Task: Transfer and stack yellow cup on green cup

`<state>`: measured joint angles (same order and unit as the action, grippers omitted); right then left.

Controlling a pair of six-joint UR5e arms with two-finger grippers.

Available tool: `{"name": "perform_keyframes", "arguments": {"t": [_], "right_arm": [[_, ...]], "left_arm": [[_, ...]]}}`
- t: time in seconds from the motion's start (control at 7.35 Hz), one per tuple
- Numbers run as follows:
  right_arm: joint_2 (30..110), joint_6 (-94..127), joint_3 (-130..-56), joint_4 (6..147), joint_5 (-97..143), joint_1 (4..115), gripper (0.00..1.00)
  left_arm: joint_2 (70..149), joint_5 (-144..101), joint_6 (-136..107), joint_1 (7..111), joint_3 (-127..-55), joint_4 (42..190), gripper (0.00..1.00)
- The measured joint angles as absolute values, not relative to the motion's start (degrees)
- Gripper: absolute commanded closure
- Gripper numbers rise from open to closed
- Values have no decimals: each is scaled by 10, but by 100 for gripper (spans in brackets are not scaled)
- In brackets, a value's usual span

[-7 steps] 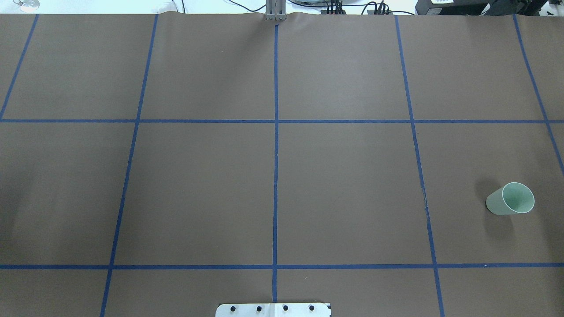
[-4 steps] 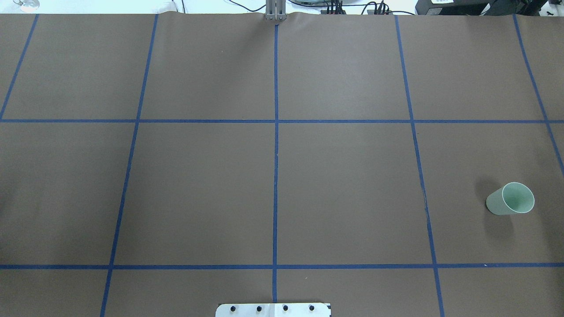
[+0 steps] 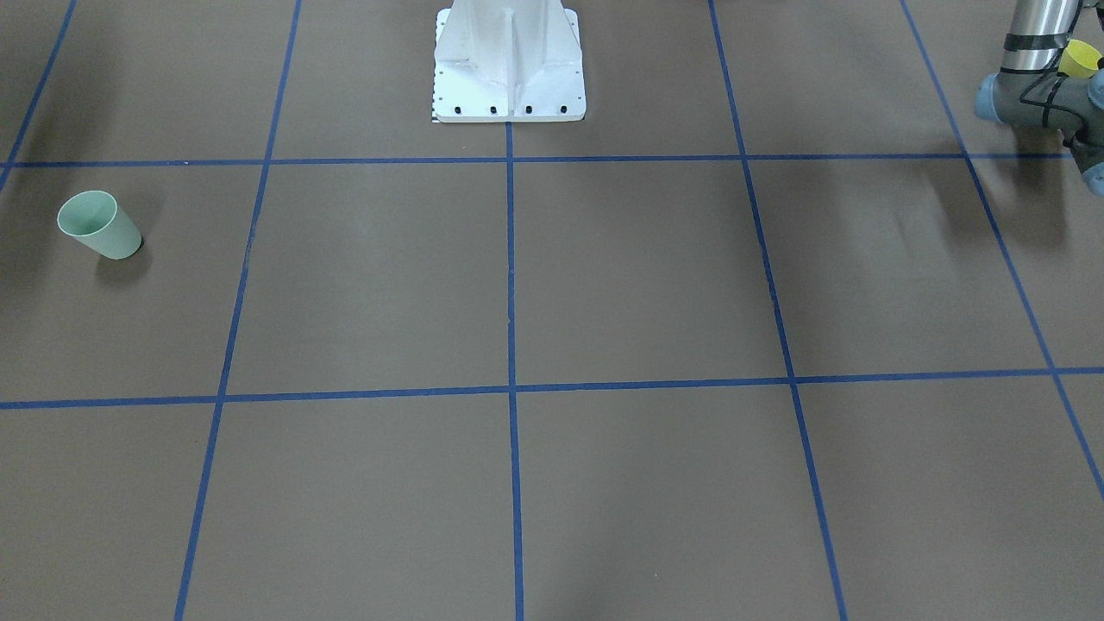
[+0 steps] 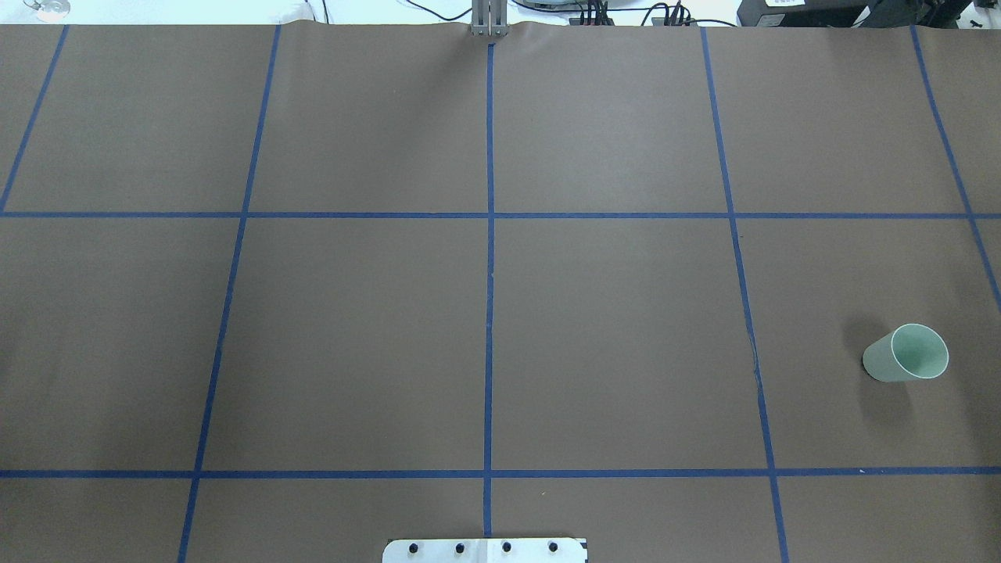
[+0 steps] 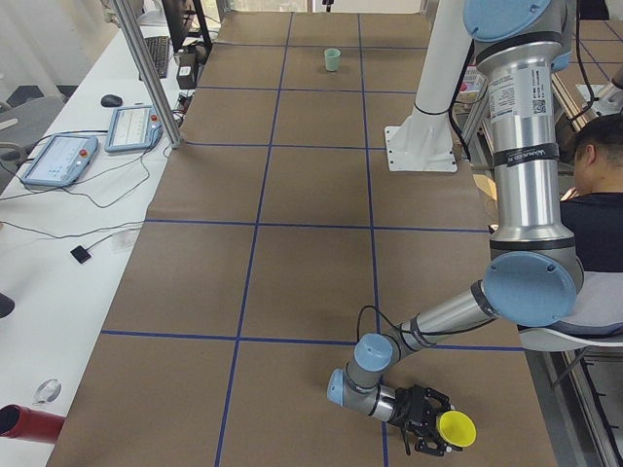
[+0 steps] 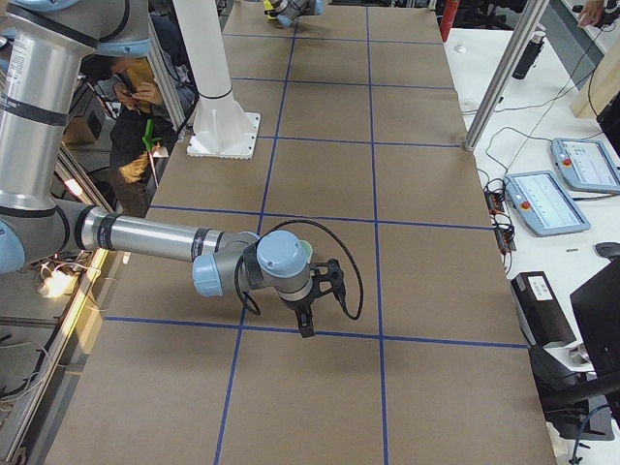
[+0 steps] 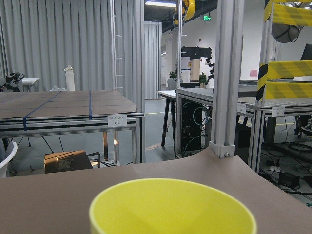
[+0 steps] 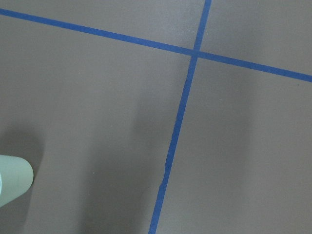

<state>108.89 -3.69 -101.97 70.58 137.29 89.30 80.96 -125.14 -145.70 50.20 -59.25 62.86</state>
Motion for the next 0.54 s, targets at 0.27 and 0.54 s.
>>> {"name": "perform_keyframes", "arguments": {"t": [0.27,0.54], "right_arm": [[1089,-37,-1020,706,1373,893,0],[1089,-36,-1019,706,1373,893,0]], "left_arm": [[810,-1248,-1429,499,-596,618,88],[810,-1222,-1390,497,-616,581,89]]}}
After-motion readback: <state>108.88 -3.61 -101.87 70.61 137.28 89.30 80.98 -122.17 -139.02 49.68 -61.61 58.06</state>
